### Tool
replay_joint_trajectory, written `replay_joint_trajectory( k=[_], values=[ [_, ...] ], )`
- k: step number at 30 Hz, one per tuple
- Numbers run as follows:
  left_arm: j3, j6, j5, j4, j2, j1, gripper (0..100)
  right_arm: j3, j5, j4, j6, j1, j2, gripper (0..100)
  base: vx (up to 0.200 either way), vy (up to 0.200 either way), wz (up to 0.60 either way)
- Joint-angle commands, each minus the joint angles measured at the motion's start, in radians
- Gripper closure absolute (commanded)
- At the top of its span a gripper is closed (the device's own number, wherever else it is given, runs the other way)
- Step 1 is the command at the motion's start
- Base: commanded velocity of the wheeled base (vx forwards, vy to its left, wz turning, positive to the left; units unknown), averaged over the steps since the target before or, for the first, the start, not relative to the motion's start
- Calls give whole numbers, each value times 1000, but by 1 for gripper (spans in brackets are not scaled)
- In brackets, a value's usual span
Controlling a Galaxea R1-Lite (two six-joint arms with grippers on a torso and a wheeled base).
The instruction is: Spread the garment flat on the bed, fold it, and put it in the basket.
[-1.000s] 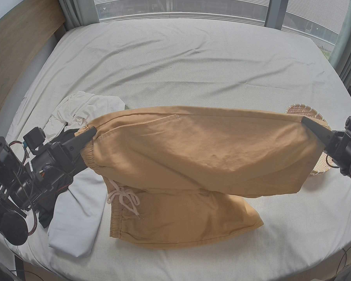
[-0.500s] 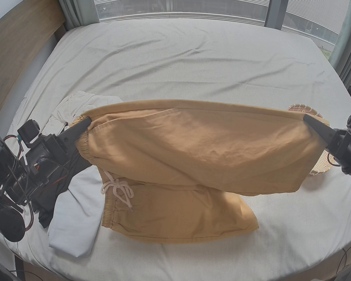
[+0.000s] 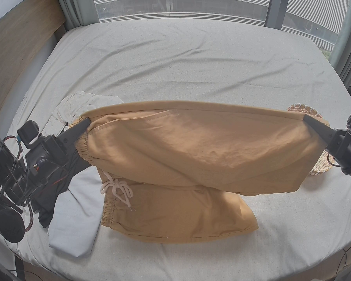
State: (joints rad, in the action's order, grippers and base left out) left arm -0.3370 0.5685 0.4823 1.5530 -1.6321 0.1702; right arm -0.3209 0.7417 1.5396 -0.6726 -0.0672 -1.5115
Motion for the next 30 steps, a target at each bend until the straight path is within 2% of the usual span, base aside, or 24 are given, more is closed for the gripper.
replay_joint_trajectory(
  k=[1, 7, 15, 30],
  values=[
    [1, -1, -1, 1, 0, 9, 100, 5, 1, 1, 2, -11, -4, 100, 0, 0, 0],
    [-11, 4, -5, 1, -3, 15, 100, -35, -1, -1, 4, -17, -30, 100, 0, 0, 0],
    [-37, 13, -11, 1, -38, 18, 100, -118, -1, -1, 2, 14, -124, 100, 0, 0, 0],
    [-183, 14, -31, 1, -176, 14, 100, -239, -1, 1, 1, 40, -282, 100, 0, 0, 0]
  ],
)
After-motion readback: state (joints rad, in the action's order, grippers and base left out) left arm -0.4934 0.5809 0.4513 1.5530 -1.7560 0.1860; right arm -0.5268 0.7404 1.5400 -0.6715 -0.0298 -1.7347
